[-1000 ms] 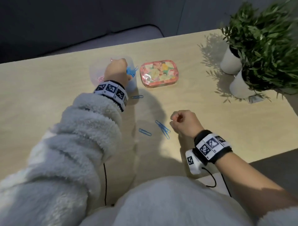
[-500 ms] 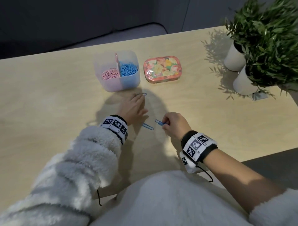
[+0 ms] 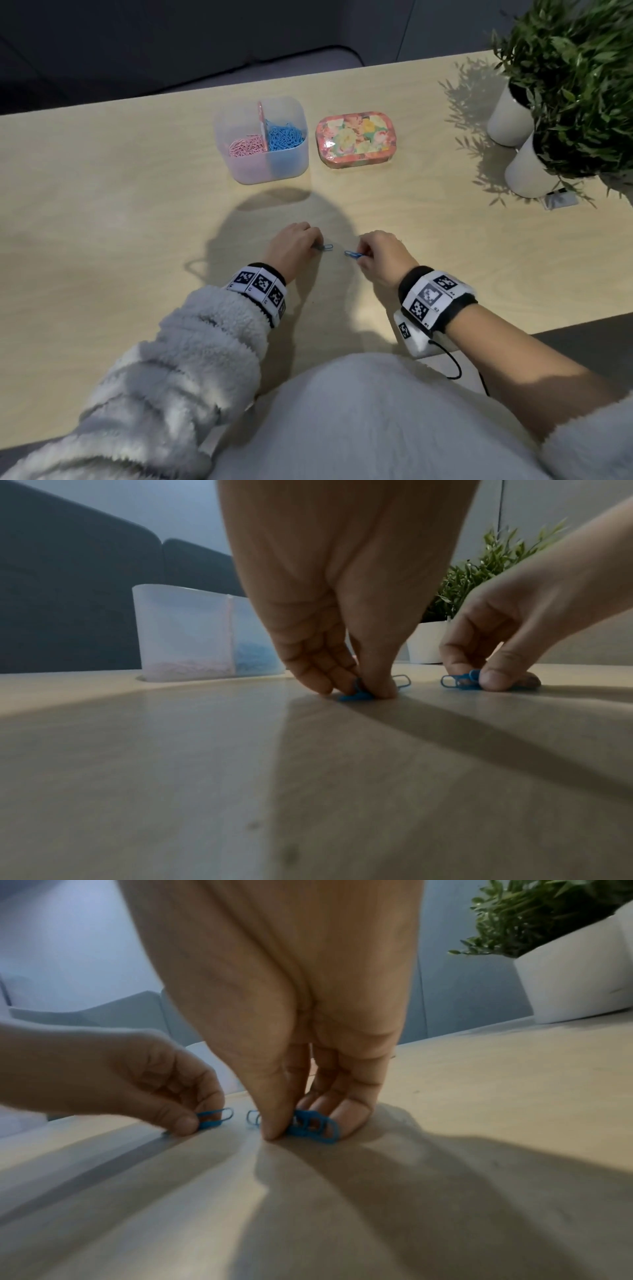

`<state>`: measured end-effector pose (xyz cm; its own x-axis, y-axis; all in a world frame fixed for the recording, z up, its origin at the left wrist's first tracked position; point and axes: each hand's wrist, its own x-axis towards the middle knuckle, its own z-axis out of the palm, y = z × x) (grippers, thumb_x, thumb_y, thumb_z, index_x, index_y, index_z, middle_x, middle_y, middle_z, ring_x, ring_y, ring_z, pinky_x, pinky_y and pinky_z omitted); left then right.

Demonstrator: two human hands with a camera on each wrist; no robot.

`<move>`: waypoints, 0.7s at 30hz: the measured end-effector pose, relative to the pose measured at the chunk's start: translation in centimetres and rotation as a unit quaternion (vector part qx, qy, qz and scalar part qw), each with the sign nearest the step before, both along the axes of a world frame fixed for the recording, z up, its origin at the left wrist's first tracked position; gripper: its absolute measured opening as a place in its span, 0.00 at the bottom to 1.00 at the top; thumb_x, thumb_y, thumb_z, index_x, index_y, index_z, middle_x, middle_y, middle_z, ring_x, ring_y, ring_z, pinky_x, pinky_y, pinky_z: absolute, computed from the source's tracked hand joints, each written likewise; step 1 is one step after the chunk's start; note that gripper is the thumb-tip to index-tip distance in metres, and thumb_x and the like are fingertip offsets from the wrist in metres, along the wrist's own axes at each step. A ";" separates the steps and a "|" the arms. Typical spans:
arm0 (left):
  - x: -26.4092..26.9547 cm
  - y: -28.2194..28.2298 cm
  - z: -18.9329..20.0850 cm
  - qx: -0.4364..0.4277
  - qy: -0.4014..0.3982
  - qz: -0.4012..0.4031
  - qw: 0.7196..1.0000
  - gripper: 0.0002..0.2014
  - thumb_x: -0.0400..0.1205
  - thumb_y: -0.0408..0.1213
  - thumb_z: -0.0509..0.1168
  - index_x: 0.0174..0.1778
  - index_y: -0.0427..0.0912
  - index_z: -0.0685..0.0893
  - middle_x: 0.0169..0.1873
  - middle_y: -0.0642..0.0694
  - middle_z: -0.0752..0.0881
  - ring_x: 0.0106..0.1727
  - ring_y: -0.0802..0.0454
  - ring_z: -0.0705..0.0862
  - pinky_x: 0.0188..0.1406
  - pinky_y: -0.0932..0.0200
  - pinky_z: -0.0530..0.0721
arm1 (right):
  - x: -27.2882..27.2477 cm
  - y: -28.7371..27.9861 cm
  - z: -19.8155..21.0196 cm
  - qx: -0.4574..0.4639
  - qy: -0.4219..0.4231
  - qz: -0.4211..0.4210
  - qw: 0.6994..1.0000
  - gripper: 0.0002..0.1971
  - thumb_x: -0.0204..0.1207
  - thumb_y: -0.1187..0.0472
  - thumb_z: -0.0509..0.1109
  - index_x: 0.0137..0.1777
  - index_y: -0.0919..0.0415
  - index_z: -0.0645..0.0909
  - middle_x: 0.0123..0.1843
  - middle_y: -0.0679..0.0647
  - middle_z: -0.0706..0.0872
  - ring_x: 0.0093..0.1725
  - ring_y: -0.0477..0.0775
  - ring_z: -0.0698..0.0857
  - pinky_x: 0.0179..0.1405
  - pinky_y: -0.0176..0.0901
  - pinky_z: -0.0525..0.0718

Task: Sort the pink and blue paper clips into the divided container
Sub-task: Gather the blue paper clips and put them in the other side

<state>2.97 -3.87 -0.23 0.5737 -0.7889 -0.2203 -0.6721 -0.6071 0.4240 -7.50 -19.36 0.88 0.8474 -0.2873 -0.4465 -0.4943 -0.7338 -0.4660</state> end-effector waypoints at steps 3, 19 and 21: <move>0.2 -0.4 -0.2 0.018 0.031 0.038 0.999 0.09 0.79 0.31 0.64 0.55 0.36 0.81 0.53 0.37 0.83 0.55 0.40 0.81 0.56 0.50 0.77 | 2.1 -1.3 2.1 0.055 -0.011 -0.031 0.998 0.08 0.71 0.69 0.66 0.33 0.58 0.77 0.37 0.56 0.83 0.41 0.59 0.82 0.41 0.44 0.77; 0.8 0.1 1.4 -0.083 0.026 0.068 0.994 0.07 0.79 0.33 0.63 0.50 0.33 0.79 0.47 0.36 0.82 0.47 0.40 0.80 0.42 0.50 0.73 | 21.1 -0.6 7.9 0.150 -0.180 -0.137 0.962 0.10 0.77 0.64 0.67 0.41 0.71 0.85 0.43 0.64 0.88 0.41 0.62 0.89 0.48 0.54 0.90; 2.8 -0.4 2.7 -0.146 0.019 0.099 0.984 0.06 0.78 0.30 0.64 0.49 0.33 0.80 0.46 0.36 0.84 0.46 0.40 0.82 0.44 0.51 0.76 | 20.4 -1.8 7.5 0.135 -0.218 -0.151 0.955 0.10 0.77 0.66 0.64 0.44 0.72 0.86 0.43 0.63 0.88 0.41 0.61 0.88 0.49 0.54 0.89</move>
<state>5.74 -4.27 2.48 0.7190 -0.6946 -0.0242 -0.5330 -0.5734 0.6222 12.87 -21.20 8.35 0.8663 -0.4725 -0.1624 -0.3798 -0.4118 -0.8283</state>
